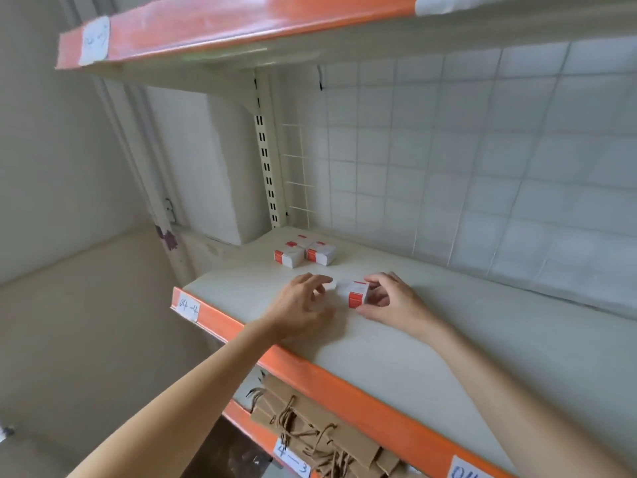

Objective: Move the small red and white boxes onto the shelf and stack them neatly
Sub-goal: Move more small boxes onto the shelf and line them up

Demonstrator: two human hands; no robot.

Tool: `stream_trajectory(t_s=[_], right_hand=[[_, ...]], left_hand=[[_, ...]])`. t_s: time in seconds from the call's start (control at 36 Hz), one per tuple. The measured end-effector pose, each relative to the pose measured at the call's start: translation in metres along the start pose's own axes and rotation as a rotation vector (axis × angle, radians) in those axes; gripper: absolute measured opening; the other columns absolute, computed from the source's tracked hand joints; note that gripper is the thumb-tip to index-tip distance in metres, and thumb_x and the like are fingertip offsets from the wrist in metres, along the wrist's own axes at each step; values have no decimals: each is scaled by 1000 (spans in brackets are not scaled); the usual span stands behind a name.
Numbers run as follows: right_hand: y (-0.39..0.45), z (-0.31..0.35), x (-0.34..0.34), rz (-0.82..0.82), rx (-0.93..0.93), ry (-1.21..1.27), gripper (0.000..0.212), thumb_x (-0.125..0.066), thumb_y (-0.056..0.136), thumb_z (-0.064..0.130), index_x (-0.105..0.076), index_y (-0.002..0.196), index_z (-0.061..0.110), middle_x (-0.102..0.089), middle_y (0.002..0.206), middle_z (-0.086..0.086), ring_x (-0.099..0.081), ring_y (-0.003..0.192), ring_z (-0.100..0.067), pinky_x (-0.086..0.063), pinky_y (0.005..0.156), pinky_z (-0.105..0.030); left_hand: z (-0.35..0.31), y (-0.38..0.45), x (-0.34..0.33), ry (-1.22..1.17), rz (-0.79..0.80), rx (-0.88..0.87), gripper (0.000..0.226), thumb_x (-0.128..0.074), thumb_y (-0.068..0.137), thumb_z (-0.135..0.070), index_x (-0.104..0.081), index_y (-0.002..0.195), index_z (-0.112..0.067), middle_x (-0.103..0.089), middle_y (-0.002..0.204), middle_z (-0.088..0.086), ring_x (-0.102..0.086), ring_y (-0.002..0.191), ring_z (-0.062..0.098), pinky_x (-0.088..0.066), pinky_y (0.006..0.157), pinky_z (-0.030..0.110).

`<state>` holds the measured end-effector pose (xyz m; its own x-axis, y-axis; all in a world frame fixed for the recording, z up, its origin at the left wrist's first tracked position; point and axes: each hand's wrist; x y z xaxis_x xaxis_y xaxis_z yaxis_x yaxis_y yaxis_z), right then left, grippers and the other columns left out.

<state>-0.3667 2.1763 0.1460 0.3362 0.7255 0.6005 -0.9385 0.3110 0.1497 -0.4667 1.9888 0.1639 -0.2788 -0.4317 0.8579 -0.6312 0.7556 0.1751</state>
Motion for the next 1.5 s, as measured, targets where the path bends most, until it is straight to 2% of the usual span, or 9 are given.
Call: stream_trajectory(t_s=[0.14,0.31,0.53,0.69,0.94,1.03,1.17,1.28,1.5], right_hand=[[-5,-9,6,-66,-44,19,44,-59,79,-6,-54,121,5,-48,114,-7,-56,92,-12,-43,77,-10],[10,-5,8,-104,-186,-62,35,-53,83,0,-58,117,5,-51,114,-7,-53,92,-10,-38,66,-1],[-1,-3,-17,-342,-119,-199,19,-52,81,-4,-60,97,4,-46,99,0,-56,79,-14,-35,69,-16],[-3,-4,-17,-334,-60,-215,10,-58,83,3,-63,88,10,-47,88,3,-49,68,3,-37,67,-7],[-3,0,-18,-318,-62,-113,10,-62,87,25,-60,96,25,-51,90,12,-53,72,0,-42,77,-21],[-3,5,-17,-256,-107,-141,26,-67,82,38,-53,100,27,-51,99,12,-53,75,3,-42,77,-21],[7,16,-18,-198,-156,-289,48,-67,78,50,-49,109,17,-47,109,6,-49,99,-10,-38,82,-24],[21,24,-27,-213,-141,-446,46,-64,82,47,-49,108,12,-47,109,0,-46,108,-17,-39,86,-29],[50,53,-55,-162,9,-528,46,-63,83,37,-50,120,14,-46,117,-3,-38,116,-19,-38,92,-29]], left_hand=[[3,30,-14,-28,51,-49,74,-60,63,-51,-52,128,-15,-50,112,3,-45,98,11,-33,83,16],[11,49,-9,-73,120,-163,80,-53,53,-65,-56,117,-17,-46,104,-6,-42,96,8,-29,77,9],[26,47,-14,-201,76,-227,60,-55,57,-52,-56,102,-13,-51,92,-6,-46,84,10,-34,70,8],[29,50,-24,-122,-32,-141,50,-77,68,-49,-47,89,-16,-46,82,-9,-42,79,12,-31,63,13],[26,42,-19,-145,25,-337,25,-68,80,-40,-61,95,-22,-46,82,-10,-46,69,1,-36,69,20],[23,40,-15,-134,69,-410,34,-53,81,-45,-67,104,-24,-44,84,-9,-46,70,-5,-40,71,17],[33,43,-3,-35,113,-502,26,-61,88,-23,-67,114,-21,-43,90,-4,-46,73,3,-37,74,18],[51,47,16,115,143,-502,26,-60,89,-27,-67,113,-19,-54,108,2,-53,101,19,-39,82,23],[97,41,50,128,130,-430,21,-65,84,-24,-71,102,-14,-60,103,4,-59,95,21,-42,84,23]])
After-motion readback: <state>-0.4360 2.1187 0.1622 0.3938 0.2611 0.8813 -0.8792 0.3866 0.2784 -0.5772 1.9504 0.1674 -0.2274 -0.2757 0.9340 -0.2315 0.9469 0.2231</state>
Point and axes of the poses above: each hand's wrist, its own y-axis towards the middle knuckle, its own x-axis out of the back of the hand, z = x × y
